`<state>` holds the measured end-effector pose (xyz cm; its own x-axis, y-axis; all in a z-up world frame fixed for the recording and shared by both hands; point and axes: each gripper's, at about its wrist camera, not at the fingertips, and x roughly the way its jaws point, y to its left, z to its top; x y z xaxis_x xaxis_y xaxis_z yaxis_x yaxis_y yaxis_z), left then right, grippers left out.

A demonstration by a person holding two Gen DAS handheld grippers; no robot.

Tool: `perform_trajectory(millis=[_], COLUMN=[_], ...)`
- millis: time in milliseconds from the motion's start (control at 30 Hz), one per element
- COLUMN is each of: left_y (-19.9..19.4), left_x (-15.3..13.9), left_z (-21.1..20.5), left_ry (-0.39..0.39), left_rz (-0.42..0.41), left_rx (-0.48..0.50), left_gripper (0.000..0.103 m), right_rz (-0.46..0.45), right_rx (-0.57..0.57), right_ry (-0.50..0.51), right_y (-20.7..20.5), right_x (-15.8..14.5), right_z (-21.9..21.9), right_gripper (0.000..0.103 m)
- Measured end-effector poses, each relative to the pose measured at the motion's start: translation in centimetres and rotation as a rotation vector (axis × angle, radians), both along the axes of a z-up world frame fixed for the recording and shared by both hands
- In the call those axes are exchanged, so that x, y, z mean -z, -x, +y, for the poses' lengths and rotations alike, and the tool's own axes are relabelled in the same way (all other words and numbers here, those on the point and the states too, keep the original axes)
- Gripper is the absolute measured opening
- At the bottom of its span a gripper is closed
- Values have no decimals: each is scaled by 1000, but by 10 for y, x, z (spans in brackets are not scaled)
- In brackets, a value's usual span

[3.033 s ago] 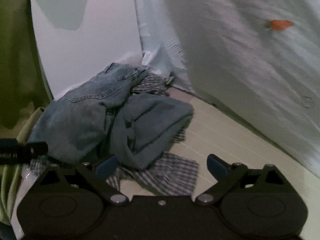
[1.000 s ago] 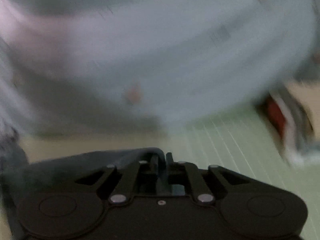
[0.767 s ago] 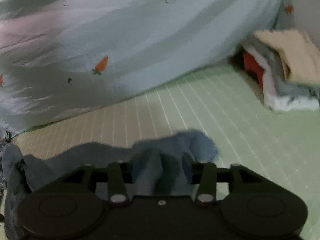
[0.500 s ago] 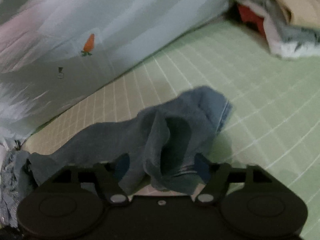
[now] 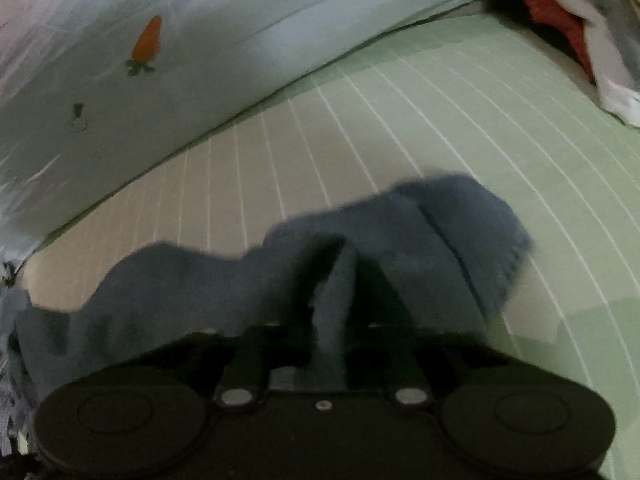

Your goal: Fold clothes

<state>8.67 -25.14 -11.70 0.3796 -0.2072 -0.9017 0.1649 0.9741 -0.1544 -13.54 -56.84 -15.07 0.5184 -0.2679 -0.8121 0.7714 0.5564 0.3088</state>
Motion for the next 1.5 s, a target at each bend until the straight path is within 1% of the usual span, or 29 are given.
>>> perform_trajectory(millis=[33, 167, 200, 267, 333, 367, 433, 533, 567, 600, 633, 700, 733, 767, 800, 867, 967, 1067, 1133, 1167, 1233, 1267, 1300, 1333, 1367, 1400, 1433, 1467, 1500], left_y=[-6, -45, -56, -80, -105, -114, -125, -117, -109, -100, -89, -60, -45, -31, -18, 8, 41, 72, 89, 95, 102, 106, 109, 110, 112, 112, 111, 109, 103], left_x=[1, 5, 4, -3, -17, -28, -58, -106, -121, -135, -148, -167, -173, -171, -164, -146, -104, -72, -59, -56, -56, -58, -64, -71, -79, -86, -93, -99, -101], left_z=[-3, -10, -12, -14, -11, -8, -4, 9, 16, 21, 25, 27, 29, 35, 40, 51, 63, 73, 82, 85, 93, 97, 102, 107, 112, 117, 124, 131, 138], left_ry=[-2, -4, -9, -41, -43, -25, 0, 32, 50, 55, 56, 28, 13, 2, -7, -25, -47, -52, -41, -23, 7, 21, 39, 64, 90, 117, 149, 180, 206], left_rz=[-5, -27, -41, -106, -168, -197, -285, -421, -460, -495, -531, -596, -620, -618, -593, -534, -379, -256, -197, -175, -154, -154, -166, -185, -206, -233, -265, -294, -313], left_rx=[-10, -38, -46, -62, -92, -111, -125, -116, -115, -112, -106, -78, -66, -61, -58, -53, -52, -39, -36, -34, -20, -12, 2, 19, 32, 33, 22, 8, -14], left_gripper=[16, 15, 14, 13, 12, 11, 11, 11, 11, 11, 11, 11, 11, 11, 11, 11, 10, 10, 9, 9, 15, 22, 26, 38, 52, 59, 71, 76, 77], right_rz=[-1, -13, -25, -54, -90, -114, -163, -240, -266, -278, -288, -308, -291, -269, -246, -175, -68, 13, 36, 45, 62, 71, 80, 85, 89, 83, 70, 56, 43], right_rx=[7, 37, 52, 94, 140, 161, 192, 208, 213, 208, 202, 190, 183, 183, 185, 167, 138, 128, 149, 153, 145, 132, 119, 112, 105, 105, 111, 117, 124], right_ry=[19, 136, 165, 246, 326, 358, 410, 477, 499, 513, 526, 552, 568, 562, 552, 485, 378, 293, 254, 244, 234, 234, 234, 232, 231, 225, 218, 211, 205], right_y=[-8, -35, -41, -51, -56, -55, -47, -17, -6, 5, 16, 38, 48, 58, 68, 85, 111, 131, 146, 151, 159, 161, 163, 162, 161, 161, 160, 159, 159], right_x=[-1, -16, -21, -42, -67, -81, -111, -146, -158, -164, -168, -178, -177, -169, -161, -131, -83, -48, -35, -33, -31, -33, -34, -36, -38, -40, -42, -44, -45], right_z=[-6, -36, -45, -64, -79, -85, -92, -82, -79, -71, -63, -47, -37, -29, -22, -11, 6, 23, 31, 34, 42, 46, 51, 55, 59, 65, 70, 75, 79], right_gripper=[9, 8, 8, 8, 8, 8, 8, 8, 8, 8, 8, 8, 8, 8, 8, 8, 9, 8, 8, 8, 10, 11, 15, 21, 25, 34, 39, 42, 49])
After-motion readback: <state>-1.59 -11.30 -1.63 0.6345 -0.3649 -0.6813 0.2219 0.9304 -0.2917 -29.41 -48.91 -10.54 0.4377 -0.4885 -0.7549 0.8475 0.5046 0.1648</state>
